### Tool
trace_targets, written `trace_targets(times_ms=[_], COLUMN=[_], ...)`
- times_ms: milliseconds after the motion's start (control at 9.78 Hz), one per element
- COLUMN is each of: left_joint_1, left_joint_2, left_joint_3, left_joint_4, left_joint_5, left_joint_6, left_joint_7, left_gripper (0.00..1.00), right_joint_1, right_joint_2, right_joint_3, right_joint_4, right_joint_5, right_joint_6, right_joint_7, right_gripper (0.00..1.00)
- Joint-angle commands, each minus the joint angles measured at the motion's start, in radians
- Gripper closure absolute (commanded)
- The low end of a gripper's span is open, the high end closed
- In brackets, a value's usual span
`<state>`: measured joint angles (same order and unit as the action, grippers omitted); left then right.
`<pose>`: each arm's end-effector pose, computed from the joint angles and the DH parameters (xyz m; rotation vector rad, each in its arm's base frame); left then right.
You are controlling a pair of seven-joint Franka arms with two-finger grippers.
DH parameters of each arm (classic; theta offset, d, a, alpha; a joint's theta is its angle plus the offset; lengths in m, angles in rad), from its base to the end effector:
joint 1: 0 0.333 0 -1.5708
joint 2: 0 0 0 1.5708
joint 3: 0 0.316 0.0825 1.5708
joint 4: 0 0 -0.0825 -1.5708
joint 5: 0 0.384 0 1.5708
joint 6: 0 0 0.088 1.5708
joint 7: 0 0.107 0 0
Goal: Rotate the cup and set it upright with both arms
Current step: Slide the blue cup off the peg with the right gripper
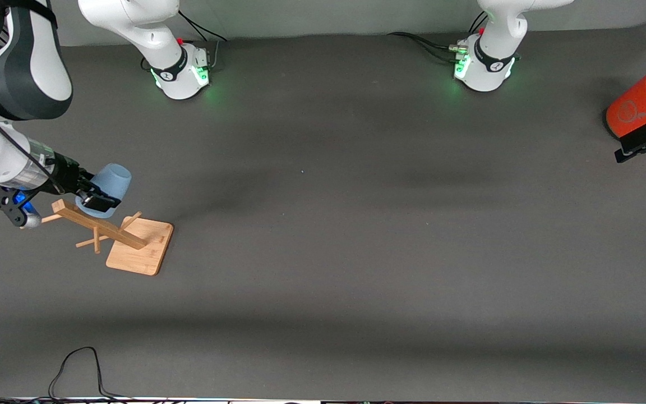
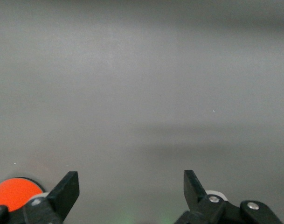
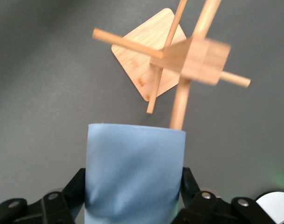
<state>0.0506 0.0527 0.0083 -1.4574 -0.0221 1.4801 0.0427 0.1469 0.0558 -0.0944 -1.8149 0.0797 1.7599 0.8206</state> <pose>0.5613 0.0304 0.6403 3.1181 0.0226 -0.0450 0.5657 0.0377 0.4936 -2.8778 1.1957 0.2038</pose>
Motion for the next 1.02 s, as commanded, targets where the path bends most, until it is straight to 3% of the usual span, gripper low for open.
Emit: trace_targets(times_ms=[0, 716, 920], left_joint_1=[-0.008, 0.005, 0.005], left_joint_2=[-0.011, -0.002, 0.004], left_joint_3=[0.004, 0.006, 0.006], left_joint_4=[0.006, 0.008, 0.009], left_joint_5=[0.001, -0.001, 0.002], left_joint_6=[-0.006, -0.014, -0.012], left_joint_7=[0.005, 0.000, 0.003], left_gripper=[0.00, 0.00, 0.00], right_joint_1=[0.054, 0.166, 0.247], right_joint_2=[-0.017, -0.039, -0.018], right_joint_3=[-0.002, -0.001, -0.001], right_joint_4=[0.011, 0.011, 0.011], right_joint_5=[0.008, 0.011, 0.014], right_joint_6=[-0.022, -0.042, -0.025], right_joint_7=[0.084, 0.196, 0.195], right_gripper=[0.31, 0.30, 0.31])
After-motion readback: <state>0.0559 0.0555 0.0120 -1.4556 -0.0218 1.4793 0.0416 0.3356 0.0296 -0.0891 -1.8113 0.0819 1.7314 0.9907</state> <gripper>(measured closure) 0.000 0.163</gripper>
